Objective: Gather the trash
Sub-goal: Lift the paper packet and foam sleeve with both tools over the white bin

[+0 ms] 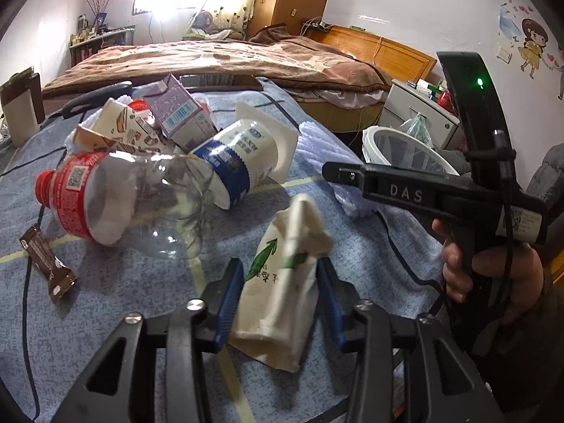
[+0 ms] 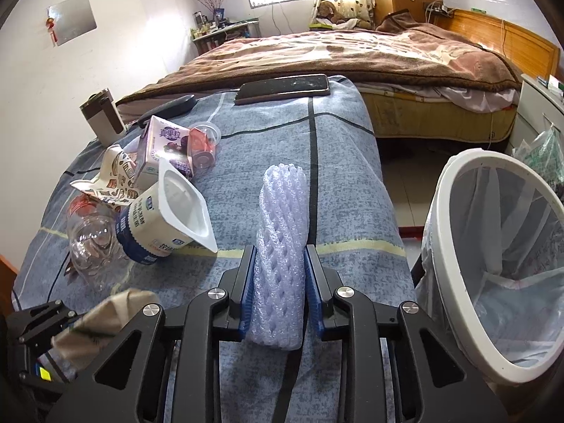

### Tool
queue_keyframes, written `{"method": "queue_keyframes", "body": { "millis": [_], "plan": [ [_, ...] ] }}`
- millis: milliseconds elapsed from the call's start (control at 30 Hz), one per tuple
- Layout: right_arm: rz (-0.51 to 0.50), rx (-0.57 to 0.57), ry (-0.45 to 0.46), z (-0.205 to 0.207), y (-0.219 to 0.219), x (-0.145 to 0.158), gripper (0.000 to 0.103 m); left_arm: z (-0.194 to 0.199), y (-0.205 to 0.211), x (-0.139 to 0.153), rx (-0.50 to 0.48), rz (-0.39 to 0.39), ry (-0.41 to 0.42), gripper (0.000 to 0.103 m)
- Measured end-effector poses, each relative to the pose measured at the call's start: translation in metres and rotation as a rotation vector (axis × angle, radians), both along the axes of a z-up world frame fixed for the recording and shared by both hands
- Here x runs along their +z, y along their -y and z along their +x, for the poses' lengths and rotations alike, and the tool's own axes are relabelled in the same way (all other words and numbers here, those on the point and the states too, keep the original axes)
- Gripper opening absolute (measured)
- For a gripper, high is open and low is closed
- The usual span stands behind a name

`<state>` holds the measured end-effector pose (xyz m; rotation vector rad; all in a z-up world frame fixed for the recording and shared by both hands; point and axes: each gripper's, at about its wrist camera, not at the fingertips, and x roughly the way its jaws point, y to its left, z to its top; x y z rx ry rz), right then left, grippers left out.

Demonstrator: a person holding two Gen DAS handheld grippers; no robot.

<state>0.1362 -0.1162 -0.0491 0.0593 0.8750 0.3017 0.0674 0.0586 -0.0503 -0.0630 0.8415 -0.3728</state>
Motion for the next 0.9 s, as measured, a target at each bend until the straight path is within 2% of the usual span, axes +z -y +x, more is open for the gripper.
{"method": "queue_keyframes", "body": {
  "millis": [233, 533, 667, 900],
  "plan": [
    [0.001, -0.001, 0.033, -0.009, 0.006, 0.008, 0.028, -0.005, 0.002, 0.010, 0.037, -0.017, 0.034, 0.039],
    [0.032, -0.026, 0.080, -0.026, 0.029, 0.029, 0.027, -0.008, 0.015, 0.036, 0.031, -0.030, 0.086, 0.039],
    [0.031, -0.064, 0.107, -0.032, 0.050, 0.041, 0.027, 0.000, 0.030, 0.049, 0.007, -0.058, 0.099, 0.040],
    [0.009, -0.162, 0.140, -0.039, 0.097, 0.057, 0.027, 0.020, 0.075, 0.068, -0.065, -0.061, 0.124, 0.041]
  ]
}}
